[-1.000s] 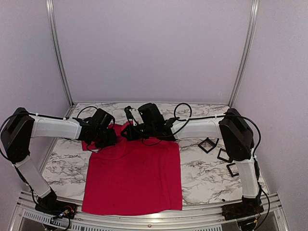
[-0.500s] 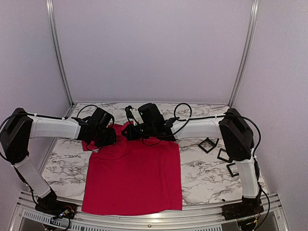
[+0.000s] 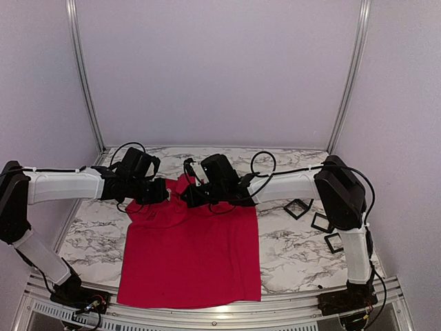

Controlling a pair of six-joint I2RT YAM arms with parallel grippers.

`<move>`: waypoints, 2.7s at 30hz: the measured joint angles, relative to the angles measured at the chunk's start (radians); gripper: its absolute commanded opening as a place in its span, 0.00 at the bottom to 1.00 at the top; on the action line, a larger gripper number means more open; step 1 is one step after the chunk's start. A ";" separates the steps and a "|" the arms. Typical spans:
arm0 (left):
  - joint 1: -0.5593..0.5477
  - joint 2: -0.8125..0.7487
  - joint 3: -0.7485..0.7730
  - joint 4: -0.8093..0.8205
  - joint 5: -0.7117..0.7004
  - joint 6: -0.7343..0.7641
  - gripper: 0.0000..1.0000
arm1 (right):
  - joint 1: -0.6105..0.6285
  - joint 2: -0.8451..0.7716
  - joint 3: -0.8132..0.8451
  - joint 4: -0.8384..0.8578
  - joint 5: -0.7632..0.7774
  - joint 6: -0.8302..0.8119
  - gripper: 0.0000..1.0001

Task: Remove the brooch from the garment
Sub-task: Pick up the brooch from the flattened clothing, then open the brooch with the flattened clothing.

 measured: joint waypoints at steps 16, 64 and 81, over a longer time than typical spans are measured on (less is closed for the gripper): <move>0.026 -0.005 -0.055 0.179 0.185 -0.007 0.00 | -0.059 -0.110 -0.132 0.052 -0.035 0.024 0.48; 0.037 -0.019 -0.320 0.869 0.311 -0.291 0.00 | -0.139 -0.009 -0.211 0.562 -0.377 0.574 0.50; 0.037 -0.020 -0.335 0.891 0.326 -0.295 0.00 | -0.146 0.021 -0.223 0.661 -0.406 0.650 0.38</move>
